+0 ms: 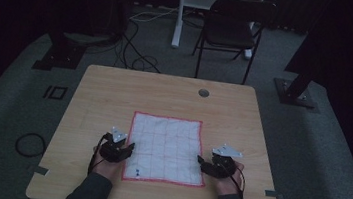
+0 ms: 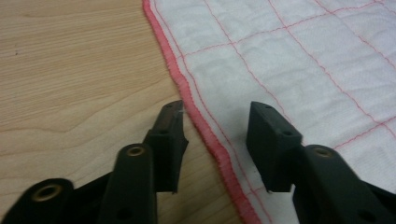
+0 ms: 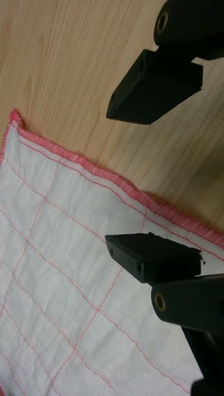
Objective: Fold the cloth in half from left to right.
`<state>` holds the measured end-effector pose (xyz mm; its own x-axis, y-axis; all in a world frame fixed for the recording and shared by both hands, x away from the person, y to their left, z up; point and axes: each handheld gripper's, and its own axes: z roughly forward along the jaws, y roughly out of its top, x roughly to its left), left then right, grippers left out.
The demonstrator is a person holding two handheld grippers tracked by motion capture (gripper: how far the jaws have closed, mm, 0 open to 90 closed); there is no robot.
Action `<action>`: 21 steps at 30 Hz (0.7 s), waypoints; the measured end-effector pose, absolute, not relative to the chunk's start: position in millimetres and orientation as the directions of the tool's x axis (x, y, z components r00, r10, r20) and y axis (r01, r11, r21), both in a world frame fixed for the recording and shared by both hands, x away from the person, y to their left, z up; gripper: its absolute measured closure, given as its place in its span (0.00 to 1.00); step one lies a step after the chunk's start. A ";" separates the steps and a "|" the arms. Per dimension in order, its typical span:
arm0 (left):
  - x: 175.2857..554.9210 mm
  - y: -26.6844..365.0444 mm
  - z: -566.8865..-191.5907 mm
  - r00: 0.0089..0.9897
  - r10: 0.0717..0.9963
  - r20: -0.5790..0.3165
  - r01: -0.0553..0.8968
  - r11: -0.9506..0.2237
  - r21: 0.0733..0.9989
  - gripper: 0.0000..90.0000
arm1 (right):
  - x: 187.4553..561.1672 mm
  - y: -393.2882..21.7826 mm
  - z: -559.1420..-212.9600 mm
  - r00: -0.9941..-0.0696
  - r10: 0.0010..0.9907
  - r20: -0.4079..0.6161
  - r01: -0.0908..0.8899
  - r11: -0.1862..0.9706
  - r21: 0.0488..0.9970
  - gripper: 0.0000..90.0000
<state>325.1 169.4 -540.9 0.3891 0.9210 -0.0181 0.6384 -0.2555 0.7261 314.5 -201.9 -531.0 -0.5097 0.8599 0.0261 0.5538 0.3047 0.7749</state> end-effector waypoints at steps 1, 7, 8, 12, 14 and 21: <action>325.2 168.4 -540.7 0.392 0.919 -0.022 0.639 -0.255 0.726 0.71 | 314.5 -201.7 -531.1 -0.510 0.860 0.025 0.553 0.306 0.775 0.38; 329.9 172.3 -540.3 0.399 0.912 -0.091 0.660 -0.217 0.719 0.95 | 314.2 -201.4 -531.1 -0.513 0.858 0.022 0.552 0.310 0.774 0.38; 332.7 176.2 -539.6 0.399 0.909 -0.123 0.676 -0.200 0.709 0.97 | 314.1 -202.6 -530.7 -0.512 0.858 0.025 0.551 0.306 0.776 0.38; 334.2 177.9 -538.8 0.396 0.906 -0.147 0.689 -0.188 0.700 0.98 | 314.4 -203.5 -530.7 -0.510 0.859 0.030 0.554 0.302 0.776 0.38; 334.6 178.5 -538.6 0.396 0.904 -0.160 0.689 -0.178 0.703 0.98 | 314.5 -203.7 -530.8 -0.511 0.859 0.030 0.555 0.303 0.775 0.38; 334.6 174.7 -526.1 0.429 0.885 -0.184 0.660 -0.168 0.732 0.98 | 314.9 -202.9 -531.7 -0.516 0.856 0.030 0.555 0.308 0.773 0.38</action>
<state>334.6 174.7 -526.1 0.4287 0.8846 -0.1836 0.6599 -0.1679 0.7323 314.9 -202.9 -531.7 -0.5162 0.8559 0.0296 0.5551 0.3080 0.7727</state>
